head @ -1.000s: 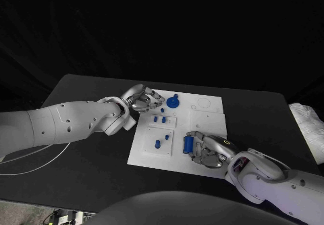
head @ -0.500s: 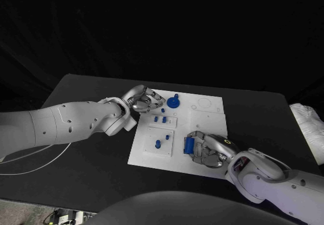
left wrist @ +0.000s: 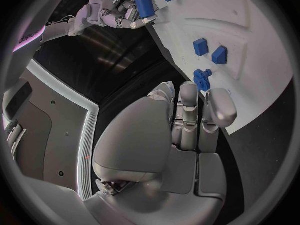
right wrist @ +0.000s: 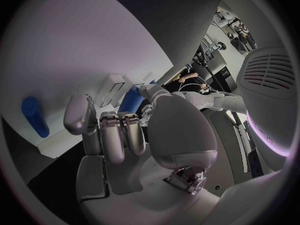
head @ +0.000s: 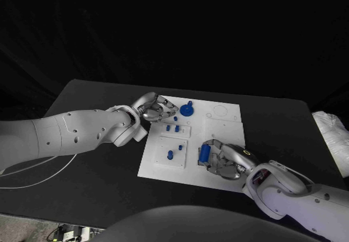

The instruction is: Assemble the parts on the task board

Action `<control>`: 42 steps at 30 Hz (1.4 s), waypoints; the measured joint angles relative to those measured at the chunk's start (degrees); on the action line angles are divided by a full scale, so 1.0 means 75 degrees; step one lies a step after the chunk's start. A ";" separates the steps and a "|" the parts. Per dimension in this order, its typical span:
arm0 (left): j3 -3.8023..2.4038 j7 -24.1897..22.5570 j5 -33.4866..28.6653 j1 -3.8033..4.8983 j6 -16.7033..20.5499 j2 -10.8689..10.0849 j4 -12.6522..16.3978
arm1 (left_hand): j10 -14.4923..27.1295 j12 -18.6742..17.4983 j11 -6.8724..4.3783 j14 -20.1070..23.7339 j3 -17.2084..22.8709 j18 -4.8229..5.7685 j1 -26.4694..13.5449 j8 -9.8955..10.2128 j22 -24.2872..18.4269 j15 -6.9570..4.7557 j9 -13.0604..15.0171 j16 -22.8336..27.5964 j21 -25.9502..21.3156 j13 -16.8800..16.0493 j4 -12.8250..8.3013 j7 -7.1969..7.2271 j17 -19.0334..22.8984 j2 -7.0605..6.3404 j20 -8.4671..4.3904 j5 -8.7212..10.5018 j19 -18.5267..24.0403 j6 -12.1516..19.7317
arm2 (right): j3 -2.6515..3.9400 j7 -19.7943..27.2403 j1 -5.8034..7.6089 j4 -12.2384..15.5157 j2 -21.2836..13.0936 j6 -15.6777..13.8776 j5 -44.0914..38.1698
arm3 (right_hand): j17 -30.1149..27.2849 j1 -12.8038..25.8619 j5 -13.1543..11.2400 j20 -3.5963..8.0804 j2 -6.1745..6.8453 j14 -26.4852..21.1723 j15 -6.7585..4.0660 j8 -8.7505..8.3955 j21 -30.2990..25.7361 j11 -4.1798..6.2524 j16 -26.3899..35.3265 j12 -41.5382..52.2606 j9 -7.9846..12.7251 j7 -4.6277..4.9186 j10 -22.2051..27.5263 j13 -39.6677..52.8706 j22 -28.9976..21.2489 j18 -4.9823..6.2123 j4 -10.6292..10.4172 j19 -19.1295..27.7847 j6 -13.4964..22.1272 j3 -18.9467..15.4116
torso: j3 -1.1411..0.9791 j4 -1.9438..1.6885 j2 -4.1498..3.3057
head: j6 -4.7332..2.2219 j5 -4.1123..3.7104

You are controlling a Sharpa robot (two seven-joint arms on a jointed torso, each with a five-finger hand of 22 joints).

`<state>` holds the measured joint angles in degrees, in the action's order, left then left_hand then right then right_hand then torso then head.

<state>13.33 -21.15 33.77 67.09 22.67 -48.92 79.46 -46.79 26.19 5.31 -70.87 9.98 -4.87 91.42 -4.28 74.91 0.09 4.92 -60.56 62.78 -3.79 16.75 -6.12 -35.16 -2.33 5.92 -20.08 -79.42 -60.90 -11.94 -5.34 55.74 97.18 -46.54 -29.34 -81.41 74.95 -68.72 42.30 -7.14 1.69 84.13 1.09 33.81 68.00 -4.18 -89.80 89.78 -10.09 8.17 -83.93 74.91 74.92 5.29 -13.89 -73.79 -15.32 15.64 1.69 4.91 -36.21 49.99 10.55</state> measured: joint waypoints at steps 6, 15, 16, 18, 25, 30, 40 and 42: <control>0.0000 0.0003 -0.0002 -0.0062 -0.0004 -0.0006 -0.0004 | 0.0000 0.0000 0.0000 0.0000 0.0000 0.0000 0.0000 0.0000 0.0000 0.0000 0.0000 0.0000 0.0000 0.0000 0.0000 0.0000 0.0000 0.0000 0.0000 0.0000 0.0000 0.0000 | 0.0002 0.0067 0.0000 0.0008 -0.0014 -0.0109 0.0109 | 0.0000 0.0220 0.0430 0.0000 -0.0022 -0.0026 -0.0026 0.0000 -0.0030 0.0026 0.0000 0.0000 0.0000 -0.0020 -0.0027 0.0000 0.0000 0.0000 -0.0279 0.0000 0.0091 0.0054 | -0.0002 0.0004 0.0001 | 0.0000 -0.0001; 0.0003 0.0003 -0.0005 -0.0088 -0.0004 -0.0016 -0.0005 | 0.0000 0.0000 0.0000 0.0000 0.0000 0.0000 -0.0030 0.0000 0.0000 0.0000 0.0000 0.0000 0.0000 0.0000 0.0000 0.0000 0.0000 0.0030 0.0000 0.0000 0.0000 0.0000 | 0.0001 0.0125 -0.0001 0.0011 -0.0030 -0.0133 0.0216 | -0.0001 0.0419 0.1314 0.0054 0.0099 -0.0027 -0.0026 0.0007 -0.0066 0.0053 0.0000 0.0000 -0.0008 -0.0031 0.0000 0.0000 -0.0001 -0.0001 -0.0336 0.0055 0.0350 0.0232 | -0.0002 0.0000 0.0004 | 0.0000 -0.0010; 0.0003 0.0003 -0.0005 -0.0088 -0.0004 -0.0016 -0.0005 | 0.0000 0.0000 0.0000 0.0000 0.0000 0.0001 -0.0030 0.0000 0.0000 0.0000 0.0000 0.0000 0.0000 0.0000 0.0000 0.0000 0.0000 0.0030 0.0000 0.0000 0.0000 0.0000 | 0.0001 0.0126 -0.0002 0.0011 -0.0031 -0.0127 0.0222 | -0.0001 0.0419 0.1349 0.0054 0.0099 -0.0027 -0.0026 0.0008 -0.0066 0.0053 0.0000 0.0000 -0.0009 -0.0034 0.0000 0.0000 -0.0001 -0.0001 -0.0330 0.0055 0.0356 0.0239 | -0.0002 0.0000 0.0004 | 0.0000 -0.0010; 0.0003 0.0003 -0.0005 -0.0090 -0.0004 -0.0017 -0.0005 | 0.0000 0.0000 0.0000 0.0000 0.0000 0.0000 -0.0030 0.0000 0.0000 0.0000 0.0000 0.0000 0.0000 0.0000 0.0000 -0.0002 -0.0001 0.0030 0.0000 0.0000 0.0000 0.0002 | 0.0001 0.0127 -0.0003 0.0014 -0.0034 -0.0110 0.0234 | -0.0002 0.0469 0.1530 0.0054 0.0150 -0.0002 -0.0050 0.0051 -0.0066 0.0053 0.0000 0.0000 -0.0012 -0.0039 0.0000 0.0000 -0.0001 -0.0001 -0.0324 0.0055 0.0369 0.0286 | -0.0001 -0.0001 0.0004 | 0.0000 -0.0004; 0.0000 0.0003 -0.0007 -0.0093 -0.0004 -0.0021 -0.0006 | 0.0000 0.0000 0.0000 0.0000 0.0000 0.0000 -0.0030 0.0000 0.0000 0.0000 0.0000 0.0000 0.0000 0.0000 0.0000 -0.0029 0.0000 0.0030 0.0000 0.0000 0.0000 0.0029 | 0.0000 0.0128 -0.0011 0.0033 -0.0042 0.0004 0.0261 | -0.0002 0.0537 0.1861 0.0054 0.0217 0.0001 -0.0053 0.0069 -0.0066 0.0053 0.0000 0.0000 -0.0020 -0.0039 0.0000 0.0000 -0.0001 -0.0001 -0.0318 0.0055 0.0450 0.0396 | 0.0001 0.0000 0.0000 | 0.0000 0.0007; 0.0000 0.0003 -0.0007 -0.0094 -0.0004 -0.0026 -0.0006 | 0.0000 0.0000 0.0000 0.0000 0.0000 0.0000 -0.0030 0.0000 -0.0001 0.0000 0.0000 0.0000 0.0000 0.0000 0.0000 -0.0029 -0.0001 0.0030 0.0000 0.0000 0.0000 0.0029 | 0.0000 0.0126 -0.0022 0.0058 -0.0049 0.0109 0.0268 | -0.0002 0.0572 0.1952 0.0081 0.0207 -0.0003 -0.0058 -0.0964 -0.0103 0.0081 0.0000 0.0000 0.0381 -0.0059 -0.0028 0.0000 -0.0002 0.0000 -0.0320 0.0082 0.0737 0.0480 | 0.0001 0.0000 -0.0001 | 0.0000 0.0014; 0.0002 0.0003 -0.0008 -0.0095 -0.0004 -0.0028 -0.0005 | 0.0000 0.0000 0.0000 0.0000 0.0000 0.0000 -0.0030 0.0000 -0.0001 0.0000 0.0000 0.0000 0.0000 0.0000 0.0000 -0.0028 -0.0001 0.0030 0.0000 0.0000 0.0000 0.0029 | 0.0001 0.0065 -0.0035 0.0065 -0.0042 0.0379 0.0271 | -0.0003 0.0665 0.1993 0.0133 0.0273 -0.0027 -0.0137 -0.2533 -0.0239 0.0162 0.0000 -0.0140 0.0934 -0.0108 -0.0003 0.0000 -0.0002 -0.0001 -0.0299 0.0194 0.1253 0.0543 | 0.0002 0.0000 -0.0001 | 0.0000 0.0015; 0.0002 0.0003 -0.0008 -0.0096 -0.0004 -0.0028 -0.0006 | 0.0000 0.0000 0.0000 0.0009 0.0000 0.0001 -0.0030 0.0000 -0.0001 0.0010 0.0000 -0.0016 0.0000 0.0000 -0.0001 -0.0029 -0.0001 0.0030 0.0000 0.0000 0.0000 0.0028 | 0.0001 0.0036 -0.0037 0.0052 -0.0038 0.0451 0.0271 | -0.0004 0.0665 0.1993 0.0133 0.0273 -0.0027 -0.0137 -0.2636 -0.0243 0.0162 0.0000 -0.0170 0.0967 -0.0099 -0.0002 -0.0001 -0.0003 -0.0001 -0.0299 0.0194 0.1287 0.0543 | 0.0004 0.0000 0.0000 | 0.0000 0.0010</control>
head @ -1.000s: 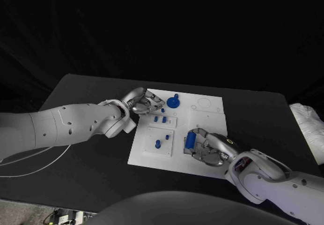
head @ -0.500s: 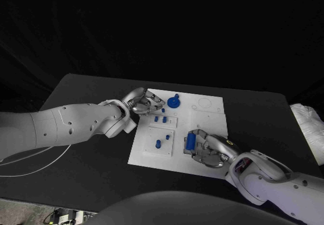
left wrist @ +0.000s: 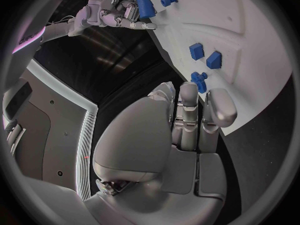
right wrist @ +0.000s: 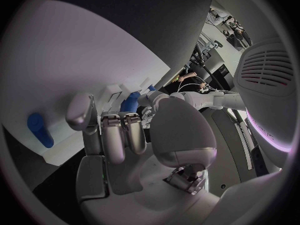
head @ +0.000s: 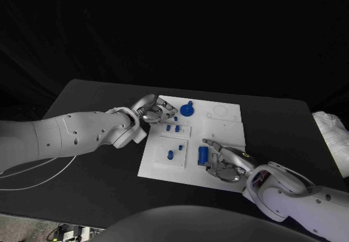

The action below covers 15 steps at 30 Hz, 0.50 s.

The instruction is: Assemble the parts on the task board

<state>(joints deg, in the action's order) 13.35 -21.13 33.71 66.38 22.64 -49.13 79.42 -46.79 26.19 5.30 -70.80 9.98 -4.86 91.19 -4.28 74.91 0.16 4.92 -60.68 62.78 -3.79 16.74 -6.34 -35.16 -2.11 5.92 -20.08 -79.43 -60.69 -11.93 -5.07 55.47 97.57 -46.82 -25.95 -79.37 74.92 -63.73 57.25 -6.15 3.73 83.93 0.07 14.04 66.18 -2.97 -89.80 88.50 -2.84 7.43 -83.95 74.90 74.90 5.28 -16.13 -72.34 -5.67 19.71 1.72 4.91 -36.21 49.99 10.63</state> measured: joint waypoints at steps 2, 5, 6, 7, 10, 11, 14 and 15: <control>0.0000 0.0000 0.0000 0.0000 0.0000 0.0002 -0.0001 | 0.0000 0.0000 0.0000 0.0018 0.0000 0.0000 0.0000 0.0000 0.0000 0.0018 0.0000 -0.0019 0.0000 0.0000 0.0000 0.0000 0.0000 0.0000 0.0000 0.0000 0.0000 0.0000 | 0.0001 -0.0021 -0.0001 -0.0010 0.0003 0.0052 0.0000 | 0.0000 0.0000 0.0000 0.0000 0.0000 0.0000 0.0000 -0.0013 0.0000 0.0000 0.0000 -0.0001 0.0005 -0.0011 0.0000 0.0000 0.0000 0.0000 0.0000 0.0000 0.0020 0.0000 | 0.0002 0.0000 0.0001 | 0.0000 -0.0001; 0.0000 0.0000 0.0000 -0.0001 0.0000 0.0004 -0.0005 | 0.0000 0.0000 0.0000 0.0018 0.0000 0.0000 0.0000 0.0000 0.0000 0.0018 0.0000 -0.0022 0.0000 0.0000 0.0000 0.0000 0.0000 0.0000 0.0000 0.0000 0.0000 0.0000 | 0.0001 -0.0049 -0.0006 -0.0014 0.0010 0.0113 0.0000 | 0.0000 0.0000 0.0000 0.0000 0.0000 0.0000 0.0000 -0.0018 0.0000 0.0000 0.0000 -0.0001 0.0021 -0.0011 0.0000 0.0000 0.0000 0.0000 0.0000 0.0000 0.0019 0.0000 | 0.0002 0.0000 0.0003 | 0.0000 0.0002; 0.0000 0.0000 0.0000 -0.0001 0.0000 0.0005 -0.0006 | 0.0000 0.0000 0.0000 0.0018 0.0000 0.0000 0.0000 0.0000 0.0000 0.0018 0.0000 -0.0022 0.0000 0.0000 0.0000 0.0000 0.0000 0.0000 0.0000 0.0000 0.0000 0.0000 | 0.0001 -0.0056 -0.0007 -0.0014 0.0013 0.0126 0.0000 | 0.0000 0.0000 0.0000 0.0000 0.0000 0.0000 0.0000 -0.0053 0.0000 0.0000 0.0000 0.0000 0.0023 -0.0011 0.0000 0.0000 0.0000 0.0000 0.0000 0.0000 0.0020 0.0000 | 0.0001 0.0000 0.0004 | 0.0000 0.0004; 0.0000 0.0000 0.0000 -0.0002 0.0000 0.0005 -0.0008 | 0.0000 0.0000 0.0000 0.0018 0.0000 -0.0001 0.0000 0.0000 0.0000 0.0018 0.0000 -0.0022 0.0000 0.0000 0.0000 0.0000 0.0000 0.0000 0.0000 0.0000 0.0000 0.0000 | 0.0001 -0.0062 -0.0009 -0.0013 0.0015 0.0135 -0.0001 | 0.0000 0.0000 0.0000 0.0000 0.0000 0.0000 0.0000 -0.0058 0.0000 0.0000 0.0000 0.0000 0.0026 -0.0011 0.0000 0.0000 0.0000 0.0000 0.0000 0.0000 0.0019 0.0000 | 0.0001 0.0000 0.0004 | 0.0000 0.0004; 0.0000 0.0000 0.0000 -0.0004 0.0000 0.0006 -0.0014 | 0.0000 0.0000 0.0000 0.0018 0.0000 0.0000 0.0000 0.0000 0.0000 0.0018 0.0000 -0.0022 0.0000 0.0000 0.0000 0.0000 0.0000 0.0000 0.0000 0.0000 0.0000 0.0000 | 0.0001 -0.0072 -0.0014 -0.0009 0.0017 0.0146 -0.0001 | -0.0001 0.0000 -0.0084 0.0000 0.0000 0.0000 0.0000 -0.0134 0.0000 0.0000 0.0000 0.0000 0.0052 -0.0011 0.0000 0.0000 0.0000 0.0000 0.0000 0.0000 0.0019 0.0000 | -0.0002 0.0000 0.0004 | 0.0000 0.0006; 0.0000 0.0000 0.0000 -0.0005 0.0000 0.0006 -0.0015 | 0.0000 0.0000 0.0000 0.0018 0.0000 -0.0001 0.0000 0.0000 0.0000 0.0018 0.0000 -0.0022 0.0000 0.0000 0.0000 0.0000 0.0000 0.0000 0.0000 0.0000 0.0000 0.0000 | 0.0001 -0.0073 -0.0016 -0.0006 0.0017 0.0145 -0.0001 | -0.0001 0.0002 -0.0360 0.0000 -0.0003 0.0000 0.0000 -0.0174 0.0000 0.0001 0.0000 0.0000 0.0068 -0.0011 -0.0001 0.0000 0.0000 0.0000 -0.0002 0.0000 0.0019 -0.0002 | -0.0002 0.0000 0.0005 | 0.0000 0.0006; -0.0001 0.0000 0.0000 -0.0007 0.0000 0.0006 -0.0017 | 0.0000 0.0000 0.0000 0.0018 0.0000 0.0000 0.0000 0.0000 0.0000 0.0018 0.0000 -0.0022 0.0000 0.0000 0.0000 0.0000 0.0000 0.0000 0.0000 0.0000 0.0000 0.0000 | -0.0001 -0.0071 -0.0022 0.0004 0.0011 0.0120 -0.0002 | -0.0001 -0.0041 -0.3508 0.0028 0.0037 0.0024 -0.0057 -0.0266 0.0000 0.0060 0.0000 0.0000 0.0110 -0.0032 0.0005 0.0000 0.0006 0.0001 0.0177 0.0028 -0.0002 -0.0393 | -0.0002 0.0000 0.0006 | 0.0000 0.0011; -0.0001 0.0000 0.0000 -0.0009 0.0000 0.0006 -0.0019 | 0.0000 0.0000 0.0000 0.0018 0.0000 0.0000 0.0000 0.0000 0.0000 0.0018 0.0000 -0.0022 0.0000 0.0000 0.0000 0.0000 0.0000 0.0000 0.0000 0.0000 0.0000 0.0000 | -0.0001 -0.0060 -0.0027 0.0011 0.0004 0.0088 -0.0004 | -0.0001 -0.0200 -0.4074 0.0042 0.0089 0.0013 -0.0068 -0.0197 0.0000 0.0060 0.0000 0.0000 0.0103 -0.0070 0.0005 0.0000 0.0006 0.0001 0.0313 0.0014 -0.0053 -0.0483 | -0.0002 0.0000 0.0007 | 0.0000 0.0012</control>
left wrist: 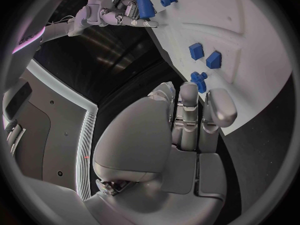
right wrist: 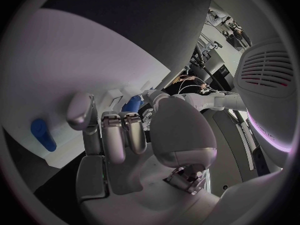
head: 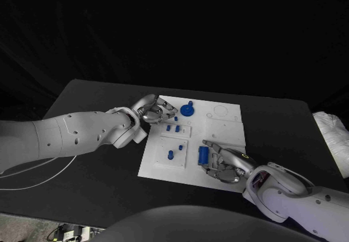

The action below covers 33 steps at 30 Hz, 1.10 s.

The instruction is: Assemble the parts on the task board

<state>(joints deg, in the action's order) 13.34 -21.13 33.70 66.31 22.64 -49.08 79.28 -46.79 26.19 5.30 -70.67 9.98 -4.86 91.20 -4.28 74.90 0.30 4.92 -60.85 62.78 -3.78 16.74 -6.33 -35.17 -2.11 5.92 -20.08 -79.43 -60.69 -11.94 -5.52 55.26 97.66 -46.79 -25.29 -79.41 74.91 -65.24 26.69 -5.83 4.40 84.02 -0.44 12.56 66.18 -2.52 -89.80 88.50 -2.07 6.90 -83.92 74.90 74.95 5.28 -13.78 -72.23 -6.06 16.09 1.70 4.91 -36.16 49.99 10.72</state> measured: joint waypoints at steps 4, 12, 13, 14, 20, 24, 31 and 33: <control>-0.0001 0.0000 0.0000 -0.0007 0.0000 -0.0001 -0.0001 | 0.0000 0.0000 0.0000 0.0000 0.0000 0.0000 0.0000 0.0000 0.0000 0.0000 0.0000 0.0000 0.0000 0.0000 0.0000 0.0000 0.0000 0.0000 0.0000 0.0000 0.0000 0.0000 | 0.0000 0.0091 -0.0026 0.0046 -0.0055 -0.0237 -0.0012 | 0.0000 -0.0654 -0.0311 0.0055 0.0021 0.0000 -0.0054 0.0528 0.0156 0.0092 0.0000 0.0000 -0.0095 -0.0063 -0.0016 0.0006 0.0000 -0.0001 0.0530 -0.0142 -0.0330 -0.0016 | -0.0004 0.0000 -0.0001 | 0.0000 0.0009; 0.0000 -0.0002 0.0000 -0.0024 0.0000 -0.0018 -0.0003 | 0.0000 0.0000 0.0000 0.0000 0.0000 0.0000 0.0000 0.0000 0.0000 0.0000 0.0000 0.0000 0.0000 0.0000 0.0000 0.0000 0.0000 0.0000 0.0000 0.0000 0.0000 0.0000 | 0.0000 0.0363 -0.0050 0.0124 -0.0167 -0.0908 -0.0031 | -0.0001 -0.1018 -0.0082 0.0069 0.0038 0.0000 -0.0054 0.1506 0.0272 0.0092 0.0000 0.0000 -0.0287 0.0012 -0.0016 0.0006 -0.0001 0.0000 0.0837 -0.0265 -0.0743 -0.0014 | -0.0005 0.0005 -0.0002 | 0.0000 0.0016; 0.0000 -0.0003 0.0000 -0.0025 0.0000 -0.0019 -0.0004 | 0.0000 0.0000 0.0000 0.0000 0.0000 0.0000 0.0000 0.0000 0.0000 0.0000 0.0000 0.0000 0.0000 0.0000 0.0000 0.0000 0.0000 0.0000 0.0000 0.0000 0.0000 0.0000 | 0.0001 0.0393 -0.0050 0.0146 -0.0185 -0.0984 -0.0035 | -0.0001 -0.1060 -0.0082 0.0086 -0.0004 0.0000 -0.0054 0.1648 0.0272 0.0091 0.0000 0.0000 -0.0320 0.0026 -0.0016 0.0006 -0.0001 0.0000 0.0846 -0.0283 -0.0757 -0.0023 | -0.0005 0.0005 -0.0002 | 0.0000 0.0020; 0.0000 -0.0003 0.0000 -0.0026 0.0000 -0.0020 -0.0004 | 0.0000 0.0000 0.0000 0.0000 0.0000 0.0000 0.0000 0.0000 0.0000 0.0000 0.0000 0.0000 0.0000 0.0000 0.0000 0.0000 0.0000 0.0000 0.0000 0.0000 0.0000 0.0000 | 0.0003 0.0420 -0.0051 0.0174 -0.0208 -0.1057 -0.0039 | -0.0001 -0.1100 -0.0089 0.0073 0.0022 0.0001 -0.0054 0.1827 0.0305 0.0091 0.0000 0.0000 -0.0361 0.0040 -0.0016 0.0006 -0.0001 0.0000 0.0870 -0.0315 -0.0825 -0.0048 | -0.0005 0.0002 -0.0003 | 0.0000 0.0023; 0.0002 -0.0004 -0.0001 -0.0035 0.0001 -0.0031 -0.0003 | 0.0000 0.0000 0.0000 0.0000 0.0000 0.0000 0.0000 0.0000 0.0000 0.0000 0.0000 0.0000 0.0000 0.0000 0.0000 0.0000 0.0000 0.0000 0.0000 0.0000 0.0000 0.0000 | 0.0009 0.0518 -0.0009 0.0510 -0.0477 -0.1432 -0.0120 | -0.0001 -0.1108 -0.0324 -0.0044 0.0030 0.0000 0.0032 0.3273 0.0630 -0.0055 0.0000 0.0173 -0.0821 0.0167 -0.0024 0.0006 -0.0002 0.0000 0.0851 -0.0601 -0.1383 -0.0221 | -0.0009 -0.0004 -0.0004 | 0.0000 0.0068; 0.0001 -0.0005 -0.0004 -0.0036 0.0003 -0.0035 0.0006 | 0.0000 0.0000 0.0000 0.0000 0.0000 0.0000 0.0000 0.0000 0.0000 0.0000 0.0000 0.0000 0.0000 0.0000 0.0000 0.0000 0.0000 0.0000 0.0000 0.0000 0.0000 0.0000 | 0.0015 0.0476 0.0289 0.0787 -0.0694 -0.1490 -0.0259 | -0.0001 -0.0910 -0.0617 -0.0109 0.0032 -0.0014 0.0101 0.4147 0.1388 -0.0146 0.0000 0.0173 -0.1191 0.0196 -0.0030 0.0005 -0.0002 -0.0186 0.0654 -0.1165 -0.1763 -0.0494 | -0.0006 -0.0011 -0.0003 | 0.0000 0.0067; 0.0000 -0.0006 -0.0008 -0.0038 0.0004 -0.0018 0.0042 | 0.0000 0.0000 0.0000 0.0000 0.0000 0.0000 0.0000 0.0000 0.0000 0.0000 0.0000 0.0000 0.0000 0.0000 0.0000 0.0000 0.0000 0.0000 0.0000 0.0000 0.0000 0.0000 | 0.0038 -0.0007 0.0695 0.1024 -0.0829 -0.1132 -0.0891 | -0.0002 -0.0785 -0.0718 -0.0164 0.0152 0.0011 0.0186 0.4445 0.2870 -0.0281 0.0000 0.0172 -0.1347 0.0220 -0.0014 0.0004 -0.0003 -0.0482 0.0694 -0.1534 -0.1864 -0.0901 | -0.0001 -0.0009 -0.0005 | 0.0000 0.0011; 0.0000 -0.0007 -0.0009 -0.0039 0.0003 -0.0009 0.0053 | 0.0000 0.0000 0.0000 0.0000 0.0000 -0.0001 0.0000 0.0000 0.0000 0.0000 0.0000 0.0000 0.0000 0.0000 0.0000 0.0000 0.0000 0.0000 0.0000 0.0000 0.0000 0.0000 | 0.0034 -0.0176 0.0710 0.1026 -0.0820 -0.0995 -0.1134 | -0.0002 -0.0918 -0.0549 -0.0196 0.0285 -0.0005 0.0266 0.4414 0.2906 -0.0378 0.0000 0.0172 -0.1385 0.0203 -0.0016 0.0004 -0.0003 -0.0483 0.0794 -0.1566 -0.1497 -0.0962 | -0.0004 -0.0008 -0.0011 | 0.0000 -0.0014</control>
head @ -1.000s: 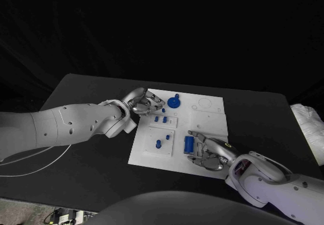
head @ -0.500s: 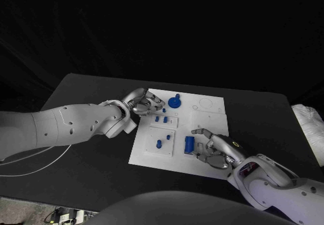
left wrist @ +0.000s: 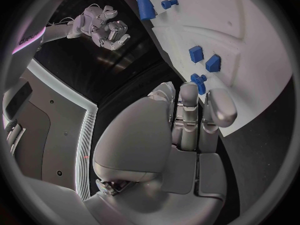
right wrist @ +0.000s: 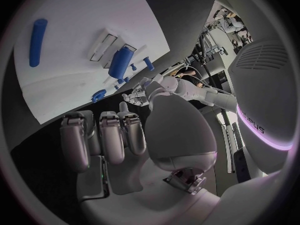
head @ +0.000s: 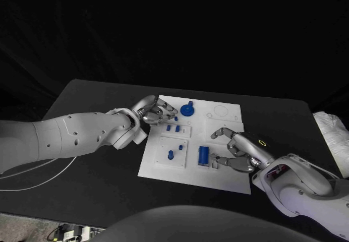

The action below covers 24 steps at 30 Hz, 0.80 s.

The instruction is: Assemble the parts on the task board

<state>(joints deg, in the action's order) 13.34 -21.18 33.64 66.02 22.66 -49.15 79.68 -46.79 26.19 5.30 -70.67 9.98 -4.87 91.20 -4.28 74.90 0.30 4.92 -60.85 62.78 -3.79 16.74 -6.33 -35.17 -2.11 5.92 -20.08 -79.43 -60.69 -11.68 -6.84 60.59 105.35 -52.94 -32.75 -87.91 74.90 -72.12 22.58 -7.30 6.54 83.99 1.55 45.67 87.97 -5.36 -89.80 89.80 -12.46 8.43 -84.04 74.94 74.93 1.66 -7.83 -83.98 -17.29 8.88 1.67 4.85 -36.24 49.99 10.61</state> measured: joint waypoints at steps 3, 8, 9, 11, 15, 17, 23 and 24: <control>-0.0002 -0.0003 -0.0001 -0.0001 -0.0002 -0.0001 0.0010 | 0.0000 0.0000 0.0000 0.0000 0.0000 0.0001 0.0000 0.0000 0.0000 0.0000 0.0000 0.0000 0.0000 0.0000 0.0000 0.0000 0.0000 0.0000 0.0000 0.0000 0.0000 0.0000 | -0.0004 -0.0263 -0.0021 -0.0025 0.0052 0.0186 -0.0410 | 0.0000 -0.0152 0.0311 -0.0096 0.0152 0.0019 0.0081 0.0238 0.0000 -0.0079 0.0000 0.0000 -0.0175 -0.0037 0.0001 0.0000 0.0000 0.0001 -0.0003 -0.0004 0.0462 -0.0111 | -0.0010 0.0004 -0.0011 | 0.0000 -0.0052; -0.0001 -0.0004 -0.0003 -0.0003 -0.0004 -0.0022 0.0022 | 0.0000 0.0000 0.0000 0.0000 0.0000 0.0000 -0.0001 0.0000 0.0000 0.0000 0.0000 0.0000 0.0000 0.0000 0.0000 0.0000 0.0000 0.0001 0.0000 0.0000 0.0000 0.0000 | -0.0009 -0.0602 -0.0136 -0.0121 0.0177 0.0385 -0.0918 | 0.0006 -0.0237 -0.0017 -0.0162 0.0304 0.0018 0.0135 0.0736 -0.0074 -0.0133 0.0000 0.0000 -0.0464 -0.0088 0.0000 -0.0001 0.0000 0.0001 -0.0352 0.0008 0.0834 -0.0454 | -0.0010 0.0007 -0.0018 | 0.0000 -0.0109; 0.0000 -0.0004 -0.0003 -0.0004 -0.0005 -0.0023 0.0024 | 0.0000 0.0000 0.0000 0.0000 0.0000 0.0000 -0.0009 0.0000 0.0000 0.0000 0.0000 0.0000 0.0000 0.0000 0.0000 0.0000 0.0000 0.0009 0.0000 0.0000 0.0000 0.0000 | -0.0010 -0.0676 -0.0156 -0.0151 0.0214 0.0433 -0.1008 | 0.0006 -0.0227 -0.0256 -0.0162 0.0371 0.0018 0.0135 0.0812 -0.0074 -0.0133 0.0000 0.0000 -0.0509 -0.0085 0.0000 -0.0001 -0.0001 0.0002 -0.0483 0.0008 0.0869 -0.0523 | -0.0010 0.0006 -0.0016 | 0.0000 -0.0111; 0.0001 -0.0004 -0.0004 -0.0004 -0.0006 -0.0023 0.0027 | 0.0000 0.0000 0.0000 0.0000 0.0000 0.0000 -0.0031 0.0000 0.0000 0.0000 0.0000 0.0000 0.0000 0.0000 0.0000 0.0000 0.0000 0.0031 0.0000 0.0000 0.0000 0.0000 | -0.0010 -0.0769 -0.0174 -0.0193 0.0264 0.0498 -0.1117 | 0.0006 -0.0273 -0.0550 -0.0162 0.0414 0.0018 0.0135 0.0956 -0.0119 -0.0133 0.0000 0.0000 -0.0588 -0.0085 0.0000 -0.0001 -0.0001 0.0002 -0.0733 0.0008 0.0870 -0.0617 | -0.0010 0.0004 -0.0013 | 0.0000 -0.0112; 0.0001 -0.0004 -0.0005 -0.0004 -0.0008 -0.0022 0.0035 | 0.0000 0.0000 0.0000 0.0000 0.0000 0.0000 -0.0031 0.0000 0.0000 0.0000 0.0000 0.0000 0.0000 0.0000 0.0000 0.0000 0.0000 0.0031 0.0000 0.0000 0.0000 0.0000 | -0.0007 -0.0916 -0.0212 -0.0278 0.0358 0.0594 -0.1277 | 0.0006 -0.0291 -0.0403 -0.0162 0.0427 0.0018 0.0135 0.1139 -0.0119 -0.0133 0.0000 -0.0001 -0.0679 -0.0084 0.0000 -0.0001 -0.0001 0.0002 -0.1007 0.0008 0.0869 -0.0645 | -0.0010 -0.0007 -0.0010 | 0.0000 -0.0118; 0.0001 -0.0004 -0.0005 -0.0004 -0.0008 -0.0025 0.0040 | 0.0000 0.0000 0.0000 0.0000 0.0000 0.0000 -0.0031 0.0000 0.0000 0.0000 0.0000 0.0000 0.0000 0.0000 0.0000 0.0000 0.0000 0.0031 0.0000 0.0000 0.0000 0.0000 | -0.0007 -0.0959 -0.0234 -0.0317 0.0398 0.0616 -0.1332 | 0.0006 -0.0367 0.0041 -0.0162 0.0350 0.0018 0.0135 0.1185 -0.0153 -0.0133 0.0000 -0.0001 -0.0701 -0.0105 0.0000 -0.0001 -0.0001 0.0002 -0.1047 0.0008 0.0890 -0.0623 | -0.0010 -0.0009 -0.0007 | 0.0000 -0.0107; -0.0002 -0.0004 -0.0007 -0.0005 -0.0008 -0.0044 0.0050 | 0.0000 0.0000 0.0000 0.0000 0.0000 0.0000 -0.0031 0.0000 0.0000 0.0000 0.0000 0.0000 0.0000 0.0000 0.0000 0.0000 0.0000 0.0031 0.0000 0.0000 0.0000 0.0000 | -0.0007 -0.1006 -0.0281 -0.0429 0.0483 0.0628 -0.1397 | 0.0005 -0.0381 0.0631 -0.0162 0.0336 0.0018 0.0135 0.1185 -0.0252 -0.0133 0.0000 -0.0001 -0.0701 -0.0101 0.0000 -0.0002 -0.0001 0.0002 -0.1099 0.0008 0.0986 -0.0614 | -0.0005 -0.0002 -0.0007 | 0.0000 -0.0083; -0.0002 -0.0004 -0.0007 -0.0005 -0.0009 -0.0044 0.0051 | 0.0000 0.0000 0.0000 0.0000 0.0000 0.0000 -0.0031 0.0000 0.0000 0.0000 0.0000 0.0000 0.0000 0.0000 0.0000 0.0000 0.0000 0.0030 0.0000 0.0000 0.0000 0.0000 | -0.0007 -0.1007 -0.0287 -0.0446 0.0493 0.0628 -0.1399 | 0.0005 -0.0380 0.0674 -0.0161 0.0337 0.0018 0.0135 0.1185 -0.0283 -0.0133 0.0000 -0.0001 -0.0696 -0.0090 0.0000 -0.0002 -0.0002 0.0002 -0.1099 0.0008 0.0997 -0.0614 | -0.0004 -0.0003 -0.0007 | 0.0000 -0.0083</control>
<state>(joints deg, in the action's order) 13.33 -21.21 33.59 65.98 22.60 -49.48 80.06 -46.79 26.19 5.30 -70.67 9.98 -4.87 90.97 -4.28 74.90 0.30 4.91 -60.85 62.78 -3.78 16.74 -6.33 -35.17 -1.88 5.92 -20.08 -79.43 -60.69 -11.73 -14.40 58.44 102.01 -49.24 -28.05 -98.41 74.94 -74.98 27.63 -8.51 9.07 84.12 2.56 54.56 85.85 -6.35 -89.80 89.79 -17.67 7.76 -84.04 74.92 74.91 1.67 -16.07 -83.92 -9.82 4.28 1.64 4.83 -36.30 49.99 9.99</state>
